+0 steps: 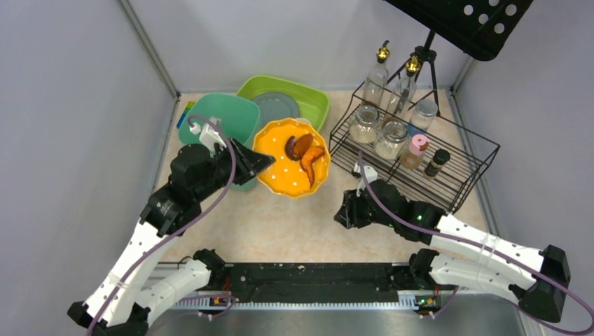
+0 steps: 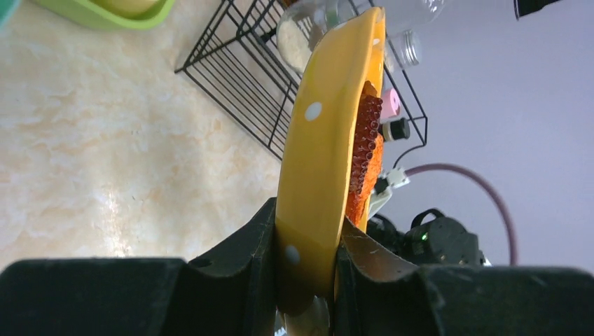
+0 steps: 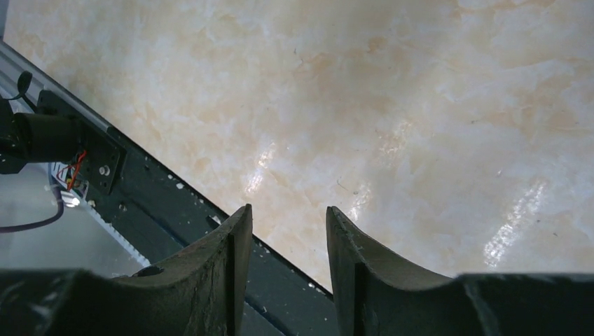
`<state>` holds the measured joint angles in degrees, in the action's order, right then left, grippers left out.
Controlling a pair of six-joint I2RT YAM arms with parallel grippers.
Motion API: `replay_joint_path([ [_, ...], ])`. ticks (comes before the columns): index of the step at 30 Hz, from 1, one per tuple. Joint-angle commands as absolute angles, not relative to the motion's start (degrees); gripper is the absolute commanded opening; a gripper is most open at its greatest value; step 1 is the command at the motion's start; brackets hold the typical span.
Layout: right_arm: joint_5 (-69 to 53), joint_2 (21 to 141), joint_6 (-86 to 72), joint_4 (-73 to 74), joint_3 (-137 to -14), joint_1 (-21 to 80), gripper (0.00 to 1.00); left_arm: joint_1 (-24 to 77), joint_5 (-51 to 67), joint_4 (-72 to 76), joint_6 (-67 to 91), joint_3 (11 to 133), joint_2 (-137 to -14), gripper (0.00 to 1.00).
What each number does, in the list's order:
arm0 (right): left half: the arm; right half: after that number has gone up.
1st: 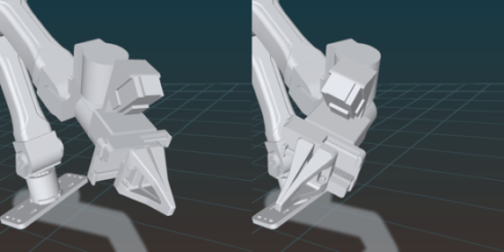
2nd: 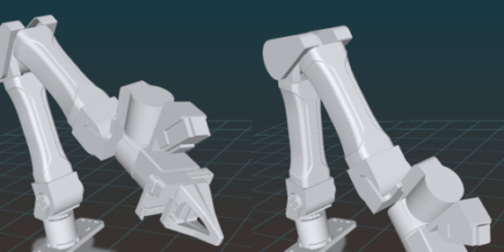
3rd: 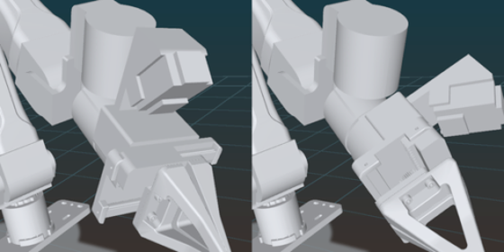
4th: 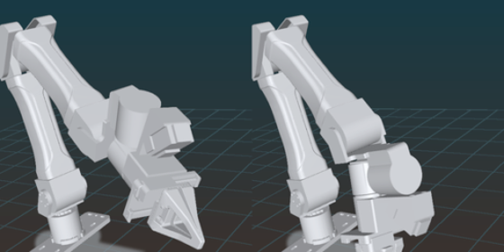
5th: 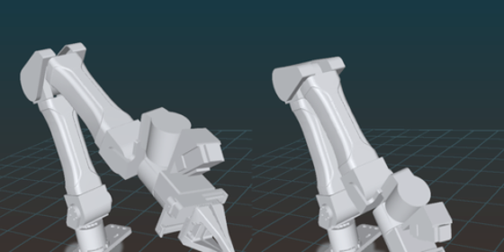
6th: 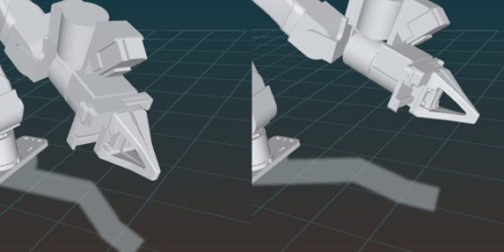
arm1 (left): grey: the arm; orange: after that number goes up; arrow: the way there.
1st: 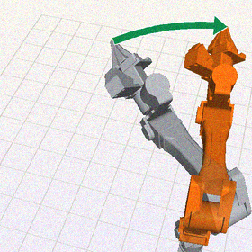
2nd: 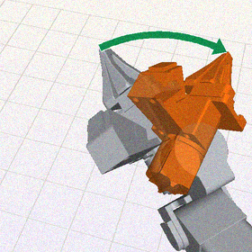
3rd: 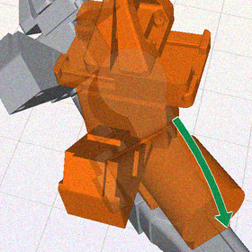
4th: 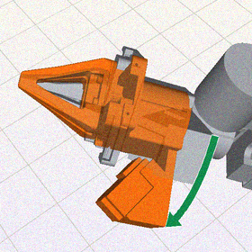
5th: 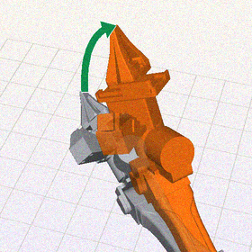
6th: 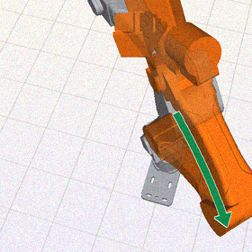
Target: Clear the kitchen counter
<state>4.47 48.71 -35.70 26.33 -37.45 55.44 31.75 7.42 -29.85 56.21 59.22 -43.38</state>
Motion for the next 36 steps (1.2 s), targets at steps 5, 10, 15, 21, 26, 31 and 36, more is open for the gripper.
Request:
replay_joint_path([
  [5,1.53,50.25,-35.69,20.55,-36.33,55.44,0.42,23.83,9.03,-22.36,57.09,72.99,-49.29,0.00],
  [10,0.28,50.92,-35.84,18.69,-34.59,55.44,0.42,9.73,20.86,-17.60,62.35,70.47,-50.45,0.00],
  [15,-0.46,50.98,-36.20,16.73,-32.37,55.44,0.41,0.67,29.15,-13.04,65.86,67.74,-51.94,0.00],
  [21,-1.46,51.21,-36.58,14.84,-30.49,55.50,0.40,-9.57,35.35,-8.52,69.00,65.16,-53.43,0.00],
  [26,-2.65,52.54,-36.64,12.89,-29.84,55.46,0.40,-18.29,40.23,-4.01,71.93,61.45,-54.63,0.00],
  [31,-3.53,54.01,-36.37,11.14,-29.54,55.42,0.40,-23.33,40.39,-7.12,68.17,60.76,-55.89,0.00],
  [36,-4.28,55.38,-35.77,9.20,-28.99,55.44,0.40,-24.37,34.08,-16.64,58.48,64.23,-56.65,0.00],
])
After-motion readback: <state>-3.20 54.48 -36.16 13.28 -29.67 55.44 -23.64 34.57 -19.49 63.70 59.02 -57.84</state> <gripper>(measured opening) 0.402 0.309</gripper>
